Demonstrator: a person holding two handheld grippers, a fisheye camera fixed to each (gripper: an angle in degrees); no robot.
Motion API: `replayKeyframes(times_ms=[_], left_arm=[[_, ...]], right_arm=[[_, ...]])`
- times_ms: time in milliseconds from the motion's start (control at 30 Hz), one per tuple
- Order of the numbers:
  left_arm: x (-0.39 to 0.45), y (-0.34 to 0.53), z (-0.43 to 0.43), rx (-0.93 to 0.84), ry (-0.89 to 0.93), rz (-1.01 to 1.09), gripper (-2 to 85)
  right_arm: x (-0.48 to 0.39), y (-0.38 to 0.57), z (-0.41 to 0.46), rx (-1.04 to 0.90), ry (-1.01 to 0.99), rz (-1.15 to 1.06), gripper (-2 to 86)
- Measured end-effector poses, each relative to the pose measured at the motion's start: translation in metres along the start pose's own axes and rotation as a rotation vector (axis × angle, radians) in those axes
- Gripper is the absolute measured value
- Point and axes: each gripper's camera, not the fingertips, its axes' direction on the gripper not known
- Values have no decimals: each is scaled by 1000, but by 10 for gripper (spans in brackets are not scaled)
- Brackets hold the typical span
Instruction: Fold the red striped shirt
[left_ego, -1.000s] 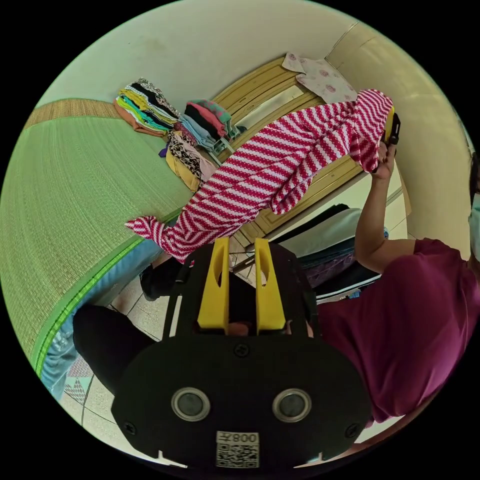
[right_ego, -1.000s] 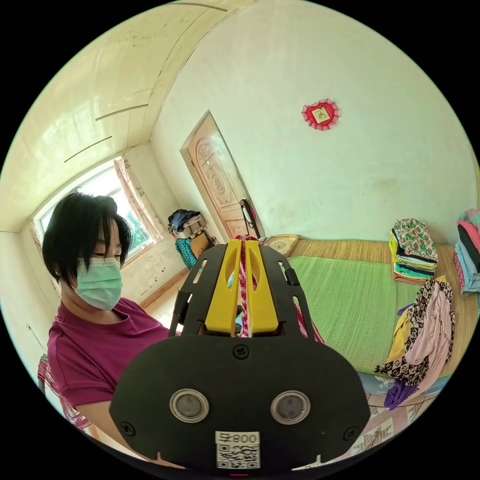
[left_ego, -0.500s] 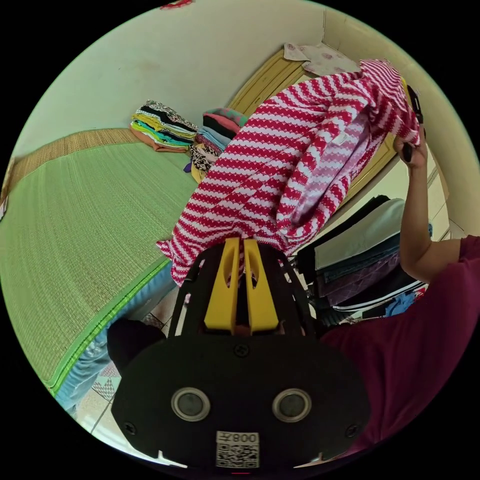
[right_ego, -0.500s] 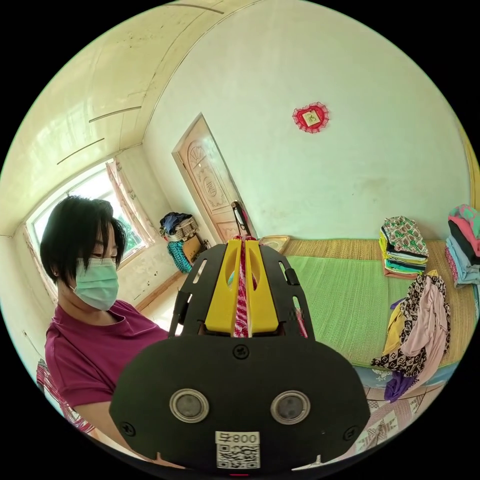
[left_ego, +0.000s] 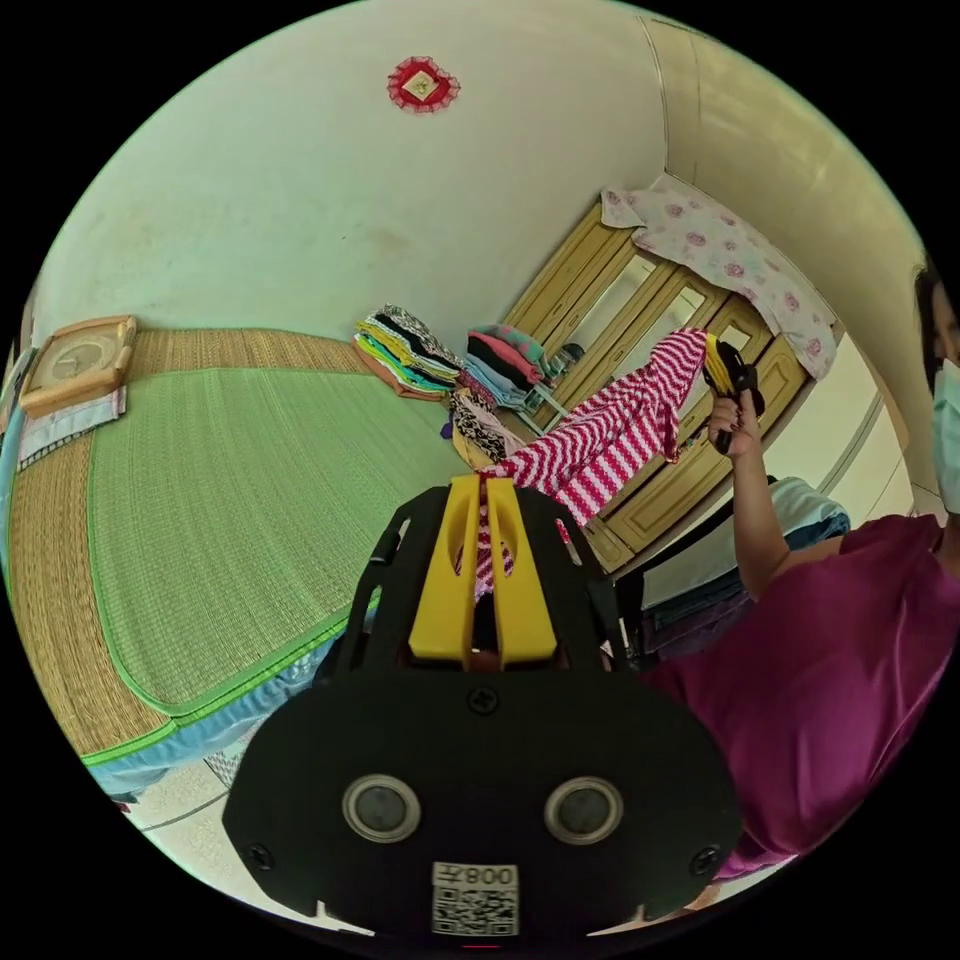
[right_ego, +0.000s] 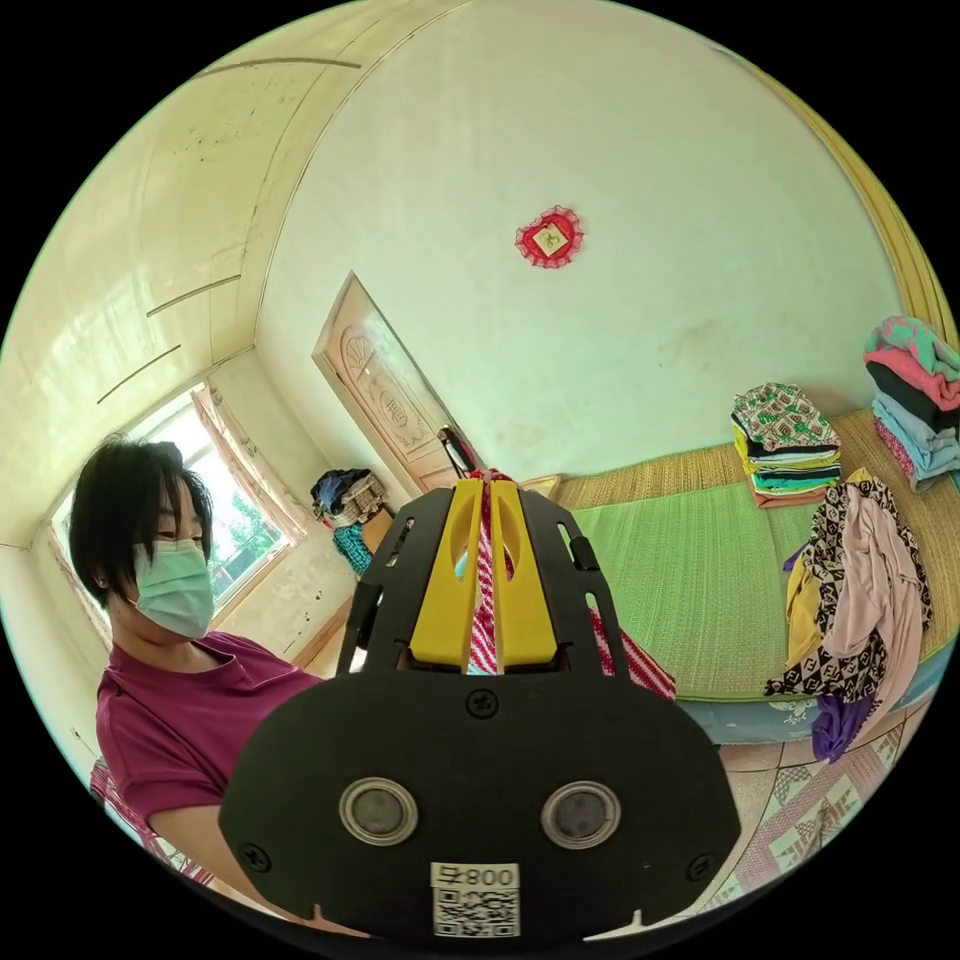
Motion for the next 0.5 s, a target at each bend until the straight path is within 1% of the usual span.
replayKeyframes(times_ms=[233,500], left_arm=[[69,-17,-83,169,-89,57,6],[170,-24,-162,344,-175,180,6]], right_arm=[[8,6,-21,17,-51,8,8],[-27,10,-69,76,-117,-94,8]])
